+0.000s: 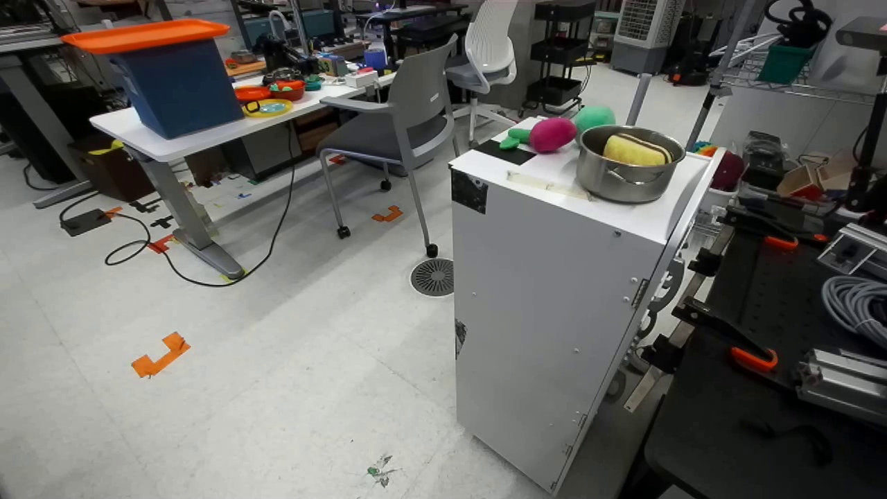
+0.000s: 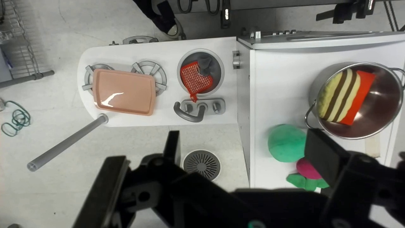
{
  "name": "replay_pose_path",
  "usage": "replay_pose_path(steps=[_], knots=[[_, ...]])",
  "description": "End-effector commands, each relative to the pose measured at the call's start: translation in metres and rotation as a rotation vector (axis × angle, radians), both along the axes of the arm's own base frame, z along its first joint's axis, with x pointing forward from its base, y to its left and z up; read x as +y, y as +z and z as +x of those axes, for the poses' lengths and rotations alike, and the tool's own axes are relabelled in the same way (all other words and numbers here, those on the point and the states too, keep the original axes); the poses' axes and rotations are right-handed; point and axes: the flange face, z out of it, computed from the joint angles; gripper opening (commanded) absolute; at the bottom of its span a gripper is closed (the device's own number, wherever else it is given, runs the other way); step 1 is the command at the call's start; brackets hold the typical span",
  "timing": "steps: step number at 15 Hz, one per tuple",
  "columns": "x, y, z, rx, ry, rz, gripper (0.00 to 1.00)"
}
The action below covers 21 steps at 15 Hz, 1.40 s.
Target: Remove the yellow plushy from the pot and put it in the sink
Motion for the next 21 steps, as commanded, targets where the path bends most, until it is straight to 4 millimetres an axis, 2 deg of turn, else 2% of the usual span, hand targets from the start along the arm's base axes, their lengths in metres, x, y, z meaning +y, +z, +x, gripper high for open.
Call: replay_pose_path(steps=[1, 3, 5, 10, 16, 19, 21], knots=[[-0.018, 0.000, -0.002, 0.022, -0.039, 0.046, 1.00], [-0.017, -0.009, 0.005, 0.042, -0.056, 0.052, 1.00], [-0.003, -0.025, 0.015, 0.065, -0.040, 0.043, 1.00], [0.049, -0.063, 0.038, 0.123, 0.015, 0.015, 1.00], [0.112, -0.082, 0.049, 0.103, 0.137, -0.007, 1.00], [0.129, -0.089, 0.051, 0.076, 0.118, -0.026, 1.00], [0.134, -0.093, 0.053, 0.050, 0.045, -0.030, 1.00]])
